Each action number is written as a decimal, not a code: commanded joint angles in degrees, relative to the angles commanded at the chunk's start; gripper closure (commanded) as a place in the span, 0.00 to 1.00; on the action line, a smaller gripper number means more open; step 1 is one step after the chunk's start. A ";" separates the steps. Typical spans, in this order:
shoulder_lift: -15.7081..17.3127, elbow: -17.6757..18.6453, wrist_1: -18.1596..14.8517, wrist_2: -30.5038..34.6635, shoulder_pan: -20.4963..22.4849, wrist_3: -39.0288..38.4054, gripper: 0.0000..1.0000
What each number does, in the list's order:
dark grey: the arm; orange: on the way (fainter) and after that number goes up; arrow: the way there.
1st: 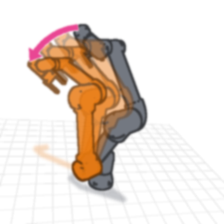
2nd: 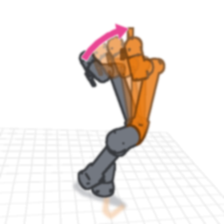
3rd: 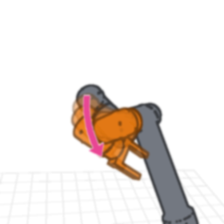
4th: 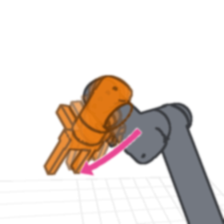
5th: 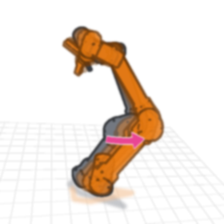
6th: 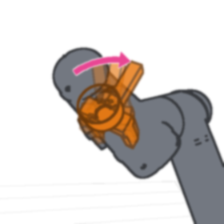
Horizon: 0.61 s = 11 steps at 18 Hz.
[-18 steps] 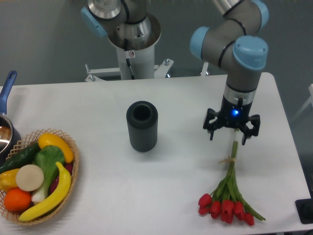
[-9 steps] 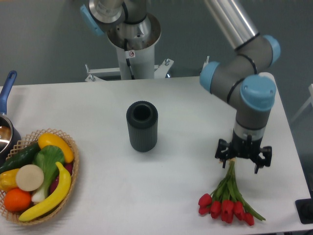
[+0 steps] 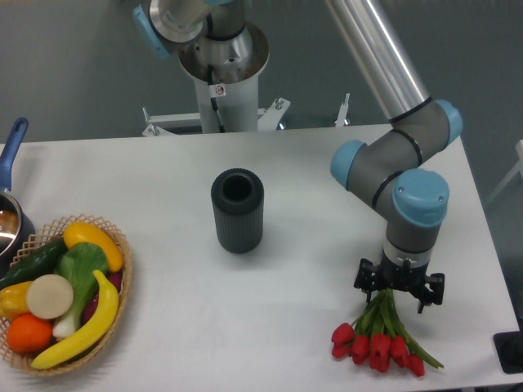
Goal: Pick up the flowers from the table
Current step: 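Lower the gripper around the tulip stems and close it, then lift the grasped tulip bunch up off the table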
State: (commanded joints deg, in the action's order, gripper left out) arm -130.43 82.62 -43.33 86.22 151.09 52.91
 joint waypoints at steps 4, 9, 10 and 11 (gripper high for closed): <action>0.00 0.26 0.18 0.18 -0.18 -0.17 0.23; 0.09 -0.09 0.27 0.36 -0.79 -1.67 0.86; 0.17 -0.35 0.27 0.44 -0.88 -1.67 0.93; 0.26 -0.53 0.27 0.36 -0.80 -1.50 0.97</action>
State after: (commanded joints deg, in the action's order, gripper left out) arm -130.17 82.09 -43.07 86.57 150.29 51.41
